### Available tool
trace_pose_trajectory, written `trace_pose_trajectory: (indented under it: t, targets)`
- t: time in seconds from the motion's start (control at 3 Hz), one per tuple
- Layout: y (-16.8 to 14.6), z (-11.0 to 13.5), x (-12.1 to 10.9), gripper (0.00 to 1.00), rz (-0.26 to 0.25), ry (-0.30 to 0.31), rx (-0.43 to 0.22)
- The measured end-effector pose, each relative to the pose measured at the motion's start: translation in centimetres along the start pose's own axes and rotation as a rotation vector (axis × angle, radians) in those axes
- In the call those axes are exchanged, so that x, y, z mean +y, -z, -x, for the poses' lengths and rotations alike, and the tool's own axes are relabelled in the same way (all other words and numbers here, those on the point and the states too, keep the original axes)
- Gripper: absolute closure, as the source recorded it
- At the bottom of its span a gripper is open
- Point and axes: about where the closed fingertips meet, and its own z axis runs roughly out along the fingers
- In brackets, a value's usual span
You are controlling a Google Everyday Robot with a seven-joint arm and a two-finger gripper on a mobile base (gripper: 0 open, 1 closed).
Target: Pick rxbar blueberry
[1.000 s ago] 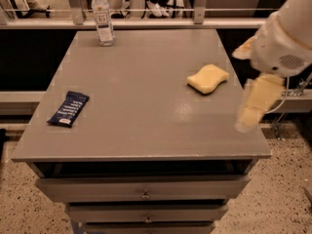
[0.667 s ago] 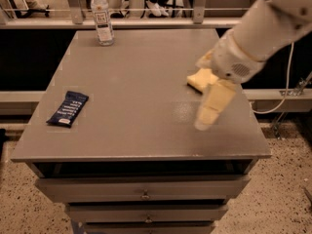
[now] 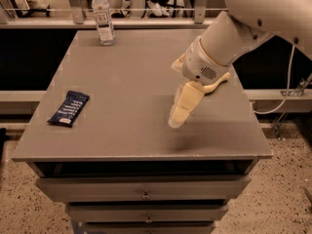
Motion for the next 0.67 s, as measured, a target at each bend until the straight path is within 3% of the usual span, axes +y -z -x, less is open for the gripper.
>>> trace_pose_trajectory:
  t: [0.33,0.67]
  targets:
    - [-0.1,0.4,-0.1,0.00,-0.005,0.005,-0.015]
    - [-1.8,4.3,-2.1,0.00,-0.036,0.041,-0.113]
